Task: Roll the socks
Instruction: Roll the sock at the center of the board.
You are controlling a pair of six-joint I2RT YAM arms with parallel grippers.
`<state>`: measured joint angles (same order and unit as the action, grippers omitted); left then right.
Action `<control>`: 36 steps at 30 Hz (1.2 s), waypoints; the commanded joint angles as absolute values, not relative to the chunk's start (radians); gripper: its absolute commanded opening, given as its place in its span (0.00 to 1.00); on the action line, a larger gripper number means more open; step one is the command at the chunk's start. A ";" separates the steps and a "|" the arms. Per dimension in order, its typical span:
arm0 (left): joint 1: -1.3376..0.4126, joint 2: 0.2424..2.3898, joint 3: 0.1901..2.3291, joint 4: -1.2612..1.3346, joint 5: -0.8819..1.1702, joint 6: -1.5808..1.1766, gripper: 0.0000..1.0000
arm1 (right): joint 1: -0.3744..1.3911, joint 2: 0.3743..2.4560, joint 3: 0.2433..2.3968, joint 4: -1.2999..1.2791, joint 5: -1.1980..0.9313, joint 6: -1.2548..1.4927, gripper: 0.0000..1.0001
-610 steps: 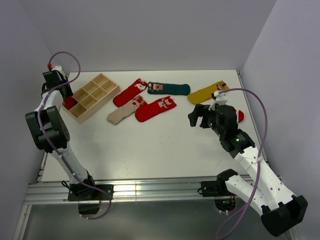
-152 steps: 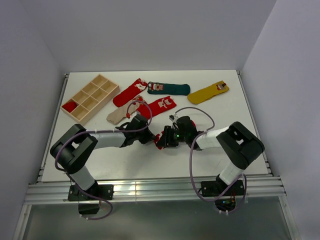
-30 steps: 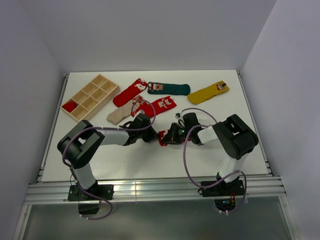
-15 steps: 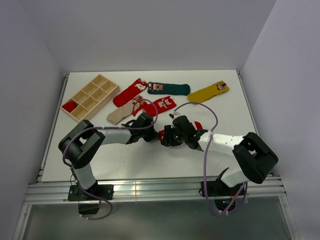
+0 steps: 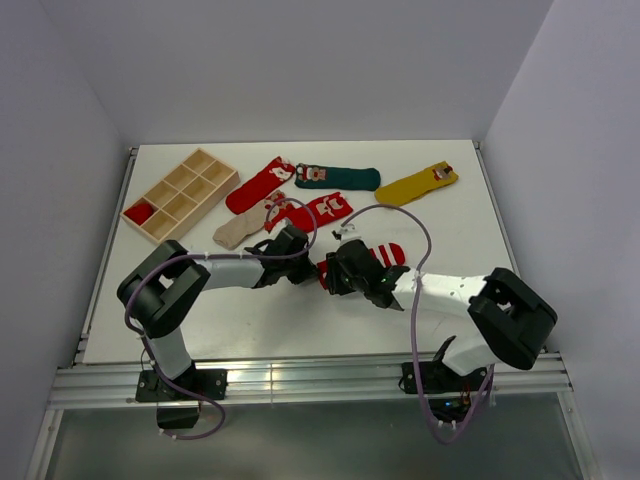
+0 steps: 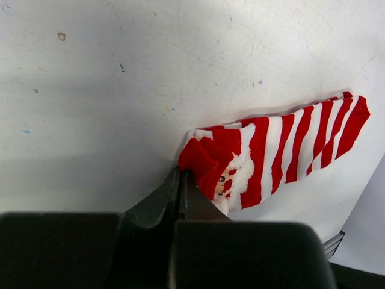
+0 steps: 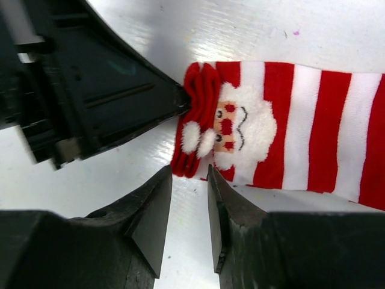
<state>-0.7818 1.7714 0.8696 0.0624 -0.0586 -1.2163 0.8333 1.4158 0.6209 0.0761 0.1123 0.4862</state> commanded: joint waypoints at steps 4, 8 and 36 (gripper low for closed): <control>-0.788 1.793 0.870 -0.106 -0.127 -1.187 0.02 | 0.838 1.470 0.640 0.136 0.161 0.509 0.35; -0.790 1.796 0.876 -0.109 -0.129 -1.184 0.02 | 0.828 1.482 0.623 0.134 0.178 0.546 0.27; -0.802 1.809 0.923 -0.146 -0.135 -1.178 0.02 | 0.862 1.473 0.649 0.167 0.143 0.434 0.42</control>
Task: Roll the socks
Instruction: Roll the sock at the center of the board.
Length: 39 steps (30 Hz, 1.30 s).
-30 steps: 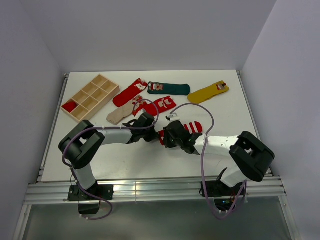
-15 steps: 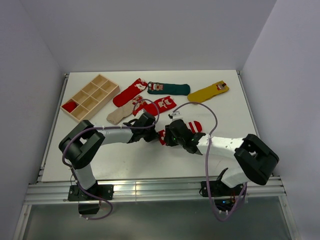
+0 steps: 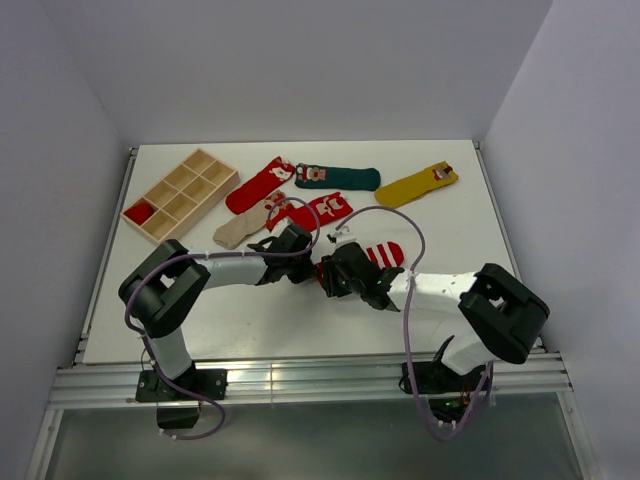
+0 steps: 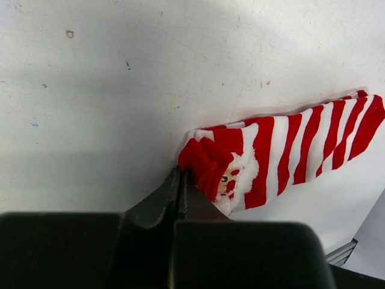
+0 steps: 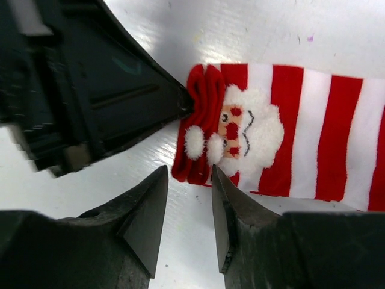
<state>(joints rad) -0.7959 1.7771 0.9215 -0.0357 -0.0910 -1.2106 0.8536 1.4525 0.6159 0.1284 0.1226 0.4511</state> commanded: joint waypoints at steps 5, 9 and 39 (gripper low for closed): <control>-0.802 1.806 0.923 -0.147 -0.137 -1.177 0.02 | 0.861 1.517 0.649 0.160 0.175 0.442 0.34; -0.802 1.790 0.916 -0.144 -0.135 -1.180 0.02 | 0.848 1.531 0.634 0.167 0.135 0.466 0.09; -0.787 1.540 0.592 0.294 -0.089 -1.233 0.62 | 0.426 1.718 0.508 0.495 -0.730 0.796 0.00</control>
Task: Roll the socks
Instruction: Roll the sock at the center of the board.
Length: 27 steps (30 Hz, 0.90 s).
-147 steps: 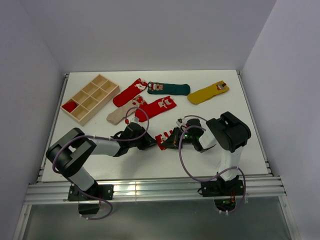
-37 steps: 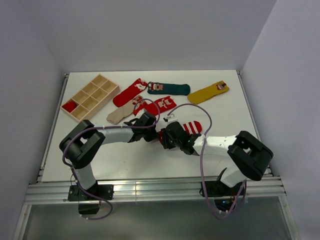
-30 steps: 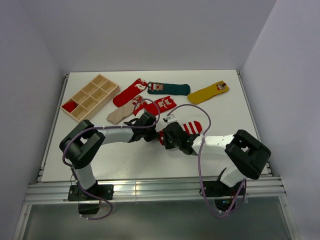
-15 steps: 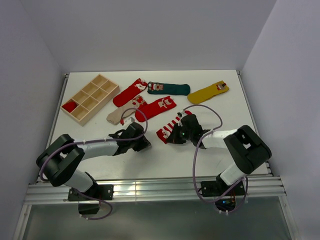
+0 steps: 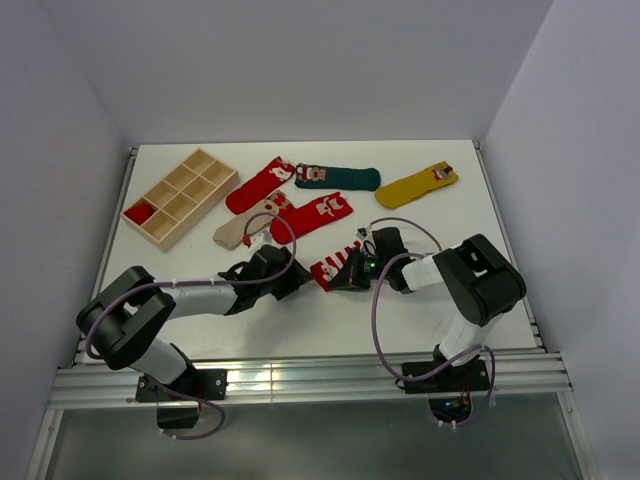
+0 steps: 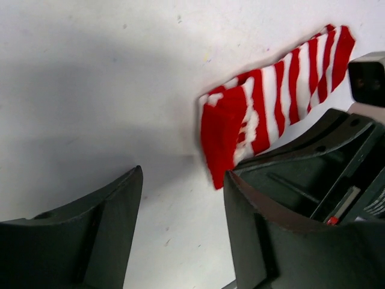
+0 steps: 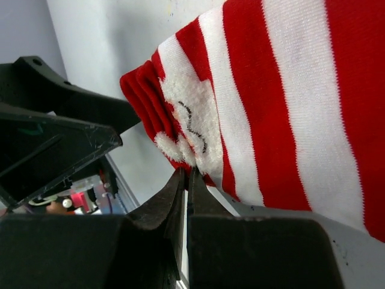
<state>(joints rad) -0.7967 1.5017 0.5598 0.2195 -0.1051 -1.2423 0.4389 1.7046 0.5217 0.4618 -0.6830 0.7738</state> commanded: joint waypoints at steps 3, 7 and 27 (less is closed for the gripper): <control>-0.770 1.583 0.614 0.305 -0.071 -1.232 0.58 | 0.423 1.730 0.500 0.529 -0.739 0.819 0.00; -0.761 1.623 0.634 0.318 -0.055 -1.226 0.54 | 0.414 1.747 0.489 0.561 -0.759 0.839 0.00; -0.753 1.723 0.707 0.279 -0.037 -1.213 0.38 | 0.400 1.782 0.495 0.568 -0.770 0.842 0.00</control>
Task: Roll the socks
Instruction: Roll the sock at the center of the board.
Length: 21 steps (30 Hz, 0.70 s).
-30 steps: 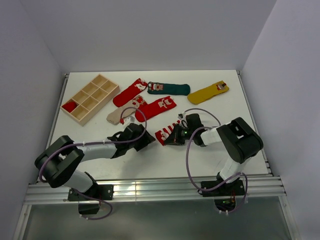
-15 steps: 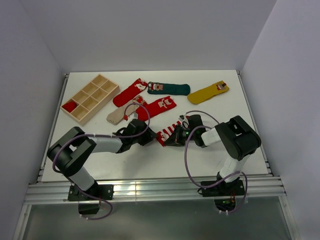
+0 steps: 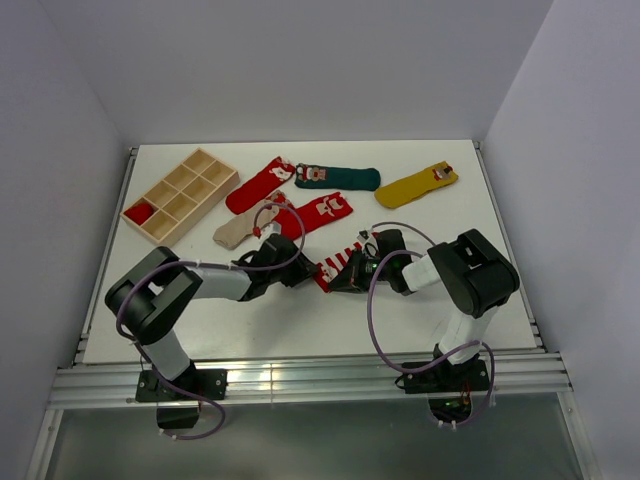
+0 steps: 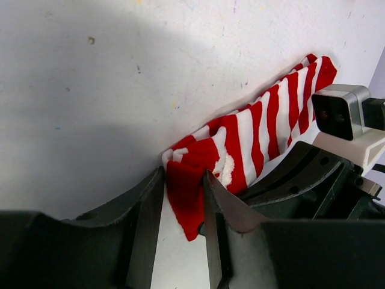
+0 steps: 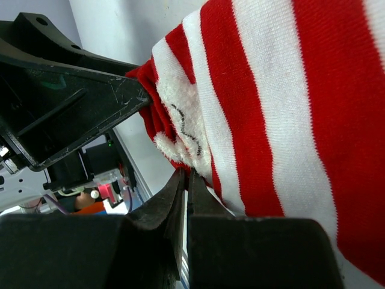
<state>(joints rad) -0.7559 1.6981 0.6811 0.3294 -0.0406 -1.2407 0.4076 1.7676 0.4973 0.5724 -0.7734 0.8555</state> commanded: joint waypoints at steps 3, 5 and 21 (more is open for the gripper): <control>-0.753 1.726 0.713 0.278 -0.040 -1.210 0.39 | 0.400 1.782 0.497 0.565 -0.770 0.842 0.00; -0.752 1.730 0.715 0.281 -0.040 -1.210 0.42 | 0.400 1.782 0.500 0.563 -0.770 0.844 0.00; -0.750 1.767 0.773 0.163 -0.081 -1.229 0.27 | 0.400 1.789 0.508 0.532 -0.767 0.819 0.00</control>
<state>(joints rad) -0.7532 1.7344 0.7521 0.2531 -0.0399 -1.2369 0.4076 1.7706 0.4988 0.5690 -0.7765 0.8478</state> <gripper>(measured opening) 0.292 0.020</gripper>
